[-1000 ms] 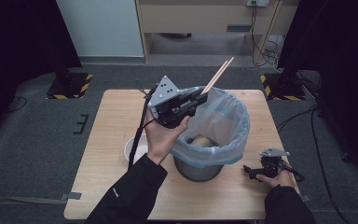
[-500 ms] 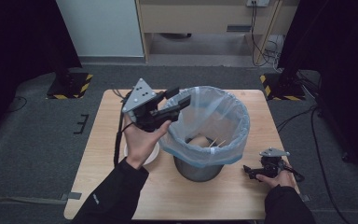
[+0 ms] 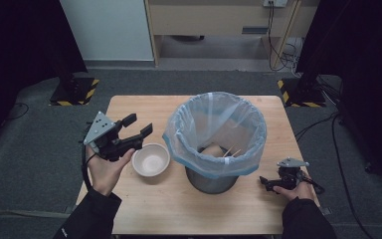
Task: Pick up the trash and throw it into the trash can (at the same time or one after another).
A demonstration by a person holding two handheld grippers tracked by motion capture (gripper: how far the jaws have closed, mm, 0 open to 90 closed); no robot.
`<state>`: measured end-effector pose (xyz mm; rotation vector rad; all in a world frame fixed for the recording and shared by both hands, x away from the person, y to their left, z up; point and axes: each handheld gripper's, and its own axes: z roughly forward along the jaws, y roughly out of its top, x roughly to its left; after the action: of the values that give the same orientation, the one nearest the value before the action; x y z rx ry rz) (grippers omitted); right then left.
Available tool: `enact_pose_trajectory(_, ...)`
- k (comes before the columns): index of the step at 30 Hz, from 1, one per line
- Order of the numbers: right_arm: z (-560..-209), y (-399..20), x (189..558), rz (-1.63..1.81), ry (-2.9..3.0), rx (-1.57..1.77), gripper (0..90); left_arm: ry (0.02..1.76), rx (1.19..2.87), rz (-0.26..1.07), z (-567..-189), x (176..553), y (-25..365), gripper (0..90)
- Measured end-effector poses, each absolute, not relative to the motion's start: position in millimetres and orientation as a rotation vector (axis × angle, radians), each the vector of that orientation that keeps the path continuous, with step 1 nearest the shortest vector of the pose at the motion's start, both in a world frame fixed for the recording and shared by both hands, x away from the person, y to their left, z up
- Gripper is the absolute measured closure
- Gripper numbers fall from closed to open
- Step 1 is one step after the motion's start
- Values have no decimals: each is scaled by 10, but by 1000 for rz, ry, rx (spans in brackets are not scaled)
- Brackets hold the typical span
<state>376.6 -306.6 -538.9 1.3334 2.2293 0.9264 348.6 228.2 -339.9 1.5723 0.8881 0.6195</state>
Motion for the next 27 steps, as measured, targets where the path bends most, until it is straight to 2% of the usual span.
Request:
enact_pose_trajectory(7, -5391, -3062, 3765, 929, 2226, 1333, 9, 1029, 1611, 608, -3902, 3579, 2506, 308)
enact_pose_trajectory(14, -5390, -3062, 3766, 929, 2228, 1332, 8, 1149, 1738, 580, -4459, 3769, 2638, 297)
enact_pose_trajectory(21, -5391, -3061, 3767, 930, 2236, 1320, 7, 1186, 1843, 597, -4736, 3815, 2643, 294)
enact_pose_trajectory(27, -5391, -3052, 3765, 932, 2240, 1316, 8, 1243, 1893, 557, -4902, 3867, 2637, 309)
